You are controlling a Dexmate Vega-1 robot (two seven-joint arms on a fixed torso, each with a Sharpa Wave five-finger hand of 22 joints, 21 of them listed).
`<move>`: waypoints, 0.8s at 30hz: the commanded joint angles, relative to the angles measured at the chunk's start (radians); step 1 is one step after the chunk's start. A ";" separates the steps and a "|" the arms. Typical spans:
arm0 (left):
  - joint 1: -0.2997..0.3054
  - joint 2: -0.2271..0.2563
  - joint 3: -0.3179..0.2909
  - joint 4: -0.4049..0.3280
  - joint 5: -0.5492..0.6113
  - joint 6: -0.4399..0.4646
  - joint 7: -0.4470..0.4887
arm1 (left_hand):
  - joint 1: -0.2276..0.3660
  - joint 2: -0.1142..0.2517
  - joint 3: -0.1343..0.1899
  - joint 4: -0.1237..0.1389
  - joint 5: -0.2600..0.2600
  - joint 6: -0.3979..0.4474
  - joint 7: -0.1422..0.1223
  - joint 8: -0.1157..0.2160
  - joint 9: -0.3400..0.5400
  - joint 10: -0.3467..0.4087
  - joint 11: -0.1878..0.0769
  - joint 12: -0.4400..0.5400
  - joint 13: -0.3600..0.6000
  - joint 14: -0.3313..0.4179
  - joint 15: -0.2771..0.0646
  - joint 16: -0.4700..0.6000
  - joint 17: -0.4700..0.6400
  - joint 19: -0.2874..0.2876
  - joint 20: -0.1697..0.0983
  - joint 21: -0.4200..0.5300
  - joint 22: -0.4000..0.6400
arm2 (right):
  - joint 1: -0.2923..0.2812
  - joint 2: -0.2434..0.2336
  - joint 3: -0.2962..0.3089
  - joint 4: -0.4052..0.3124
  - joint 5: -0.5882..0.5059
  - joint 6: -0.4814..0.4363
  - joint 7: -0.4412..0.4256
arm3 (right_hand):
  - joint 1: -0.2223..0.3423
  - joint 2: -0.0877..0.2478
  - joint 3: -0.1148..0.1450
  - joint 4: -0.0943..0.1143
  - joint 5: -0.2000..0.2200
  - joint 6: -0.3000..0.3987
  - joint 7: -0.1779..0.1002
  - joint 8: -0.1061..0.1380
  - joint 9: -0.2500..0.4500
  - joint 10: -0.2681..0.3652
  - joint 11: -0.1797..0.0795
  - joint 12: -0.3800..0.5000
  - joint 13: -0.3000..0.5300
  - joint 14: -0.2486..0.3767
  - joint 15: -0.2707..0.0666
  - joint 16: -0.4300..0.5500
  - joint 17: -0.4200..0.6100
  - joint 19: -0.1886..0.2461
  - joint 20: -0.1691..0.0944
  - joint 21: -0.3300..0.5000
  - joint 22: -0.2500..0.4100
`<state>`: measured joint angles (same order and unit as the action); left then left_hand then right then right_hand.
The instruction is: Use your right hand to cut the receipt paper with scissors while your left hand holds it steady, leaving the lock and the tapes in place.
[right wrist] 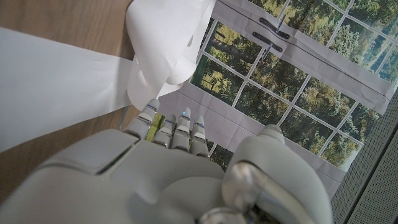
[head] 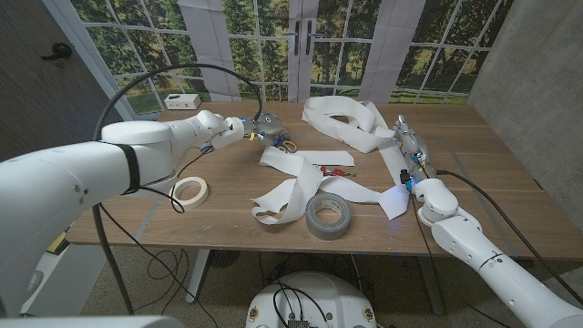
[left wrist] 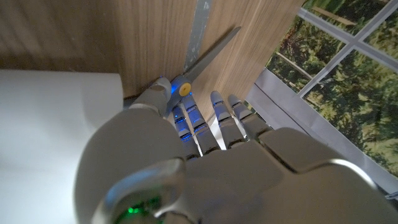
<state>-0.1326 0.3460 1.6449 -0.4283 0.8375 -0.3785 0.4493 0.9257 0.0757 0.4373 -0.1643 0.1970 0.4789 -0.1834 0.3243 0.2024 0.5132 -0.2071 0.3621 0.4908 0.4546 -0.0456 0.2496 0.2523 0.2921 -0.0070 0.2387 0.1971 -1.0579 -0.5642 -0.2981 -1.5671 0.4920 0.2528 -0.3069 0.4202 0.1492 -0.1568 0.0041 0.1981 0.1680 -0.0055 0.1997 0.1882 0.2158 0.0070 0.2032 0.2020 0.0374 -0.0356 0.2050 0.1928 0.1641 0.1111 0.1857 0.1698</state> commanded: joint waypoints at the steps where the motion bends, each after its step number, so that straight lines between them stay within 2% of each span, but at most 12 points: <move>1: 0.007 0.002 -0.002 0.000 0.012 -0.004 -0.002 | 0.040 0.013 -0.030 -0.005 -0.003 0.093 -0.028 0.084 0.077 0.012 0.003 0.017 0.026 0.071 -0.182 0.057 0.066 0.073 0.003 0.044 0.018 | 0.005 0.001 -0.003 0.009 0.004 0.001 0.007 | -0.004 0.000 0.003 0.002 -0.001 -0.001 -0.009 -0.002 0.003 -0.002 -0.002 0.000 0.004 -0.003 -0.013 -0.003 0.003 0.002 0.005 0.003 0.002; 5: 0.010 0.001 -0.002 0.000 0.011 -0.001 -0.006 | 0.086 0.019 -0.053 -0.009 0.000 0.103 -0.023 0.140 0.116 0.022 0.003 0.037 0.054 0.125 -0.182 0.111 0.135 0.141 0.020 0.100 0.048 | 0.005 0.001 -0.001 0.007 0.009 -0.004 0.005 | -0.004 0.000 0.003 0.002 -0.001 -0.001 -0.009 -0.002 0.003 -0.004 -0.003 -0.001 0.004 -0.005 -0.011 -0.003 0.003 0.002 0.005 0.003 0.002; 8: 0.012 -0.001 -0.001 0.000 0.012 0.004 -0.013 | 0.122 0.025 -0.063 -0.013 0.006 0.090 -0.025 0.167 0.140 0.022 0.002 0.048 0.075 0.187 -0.188 0.156 0.180 0.167 0.005 0.133 0.070 | 0.007 -0.002 -0.003 0.008 0.006 -0.005 0.008 | -0.004 -0.001 0.004 0.002 -0.001 -0.001 -0.009 -0.002 0.003 -0.003 0.000 -0.001 0.004 -0.005 -0.010 -0.003 0.003 0.001 0.005 0.003 0.002; 13: 0.015 -0.001 0.000 0.000 0.012 0.011 -0.022 | 0.130 0.018 -0.060 -0.009 0.009 0.080 -0.025 0.179 0.151 0.018 0.003 0.054 0.086 0.169 -0.182 0.134 0.177 0.133 0.004 0.131 0.077 | 0.010 -0.001 -0.005 0.010 0.012 -0.016 0.010 | -0.004 -0.002 0.005 0.002 -0.002 -0.001 -0.009 -0.002 0.003 -0.005 -0.001 -0.001 0.004 -0.007 -0.010 -0.004 0.003 0.001 0.004 0.003 0.002; 17: 0.018 -0.001 -0.001 0.000 0.011 0.020 -0.028 | 0.118 0.007 -0.056 0.004 0.009 0.038 -0.028 0.190 0.170 -0.016 0.004 0.052 0.104 0.110 -0.176 0.070 0.159 0.086 0.003 0.127 0.081 | 0.016 0.000 -0.009 0.014 0.013 -0.018 0.014 | -0.004 -0.002 0.005 0.002 -0.002 -0.001 -0.010 -0.002 0.003 -0.007 0.003 -0.002 0.004 -0.006 -0.008 -0.004 0.003 0.000 0.004 0.003 0.002; 24: 0.024 -0.007 -0.001 0.000 0.007 0.044 -0.056 | 0.105 0.001 -0.055 0.008 0.007 0.034 -0.028 0.201 0.177 -0.019 0.002 0.056 0.112 0.095 -0.176 0.046 0.151 0.075 -0.005 0.128 0.078 | 0.022 0.000 -0.013 0.016 0.014 -0.026 0.017 | -0.004 -0.001 0.007 0.002 -0.002 -0.002 -0.009 -0.002 0.003 -0.009 0.000 -0.002 0.004 -0.008 -0.007 -0.004 0.003 -0.001 0.004 0.003 0.002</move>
<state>-0.1190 0.3447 1.6418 -0.4282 0.8450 -0.3625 0.4287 1.0332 0.0859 0.3788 -0.1653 0.1969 0.4799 -0.1842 0.5131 0.2025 0.5006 -0.2054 0.4106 0.5976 0.5573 -0.0517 0.3019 0.4032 0.3728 -0.0107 0.3668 0.2737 -1.0451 -0.5637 -0.3054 -1.5551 0.5023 0.2389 -0.2953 0.4202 0.1492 -0.1538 0.0071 0.1981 0.1623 -0.0111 0.1997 0.1882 0.2118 0.0108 0.2034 0.2020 0.0337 -0.0320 0.2050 0.1928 0.1642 0.1111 0.1857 0.1697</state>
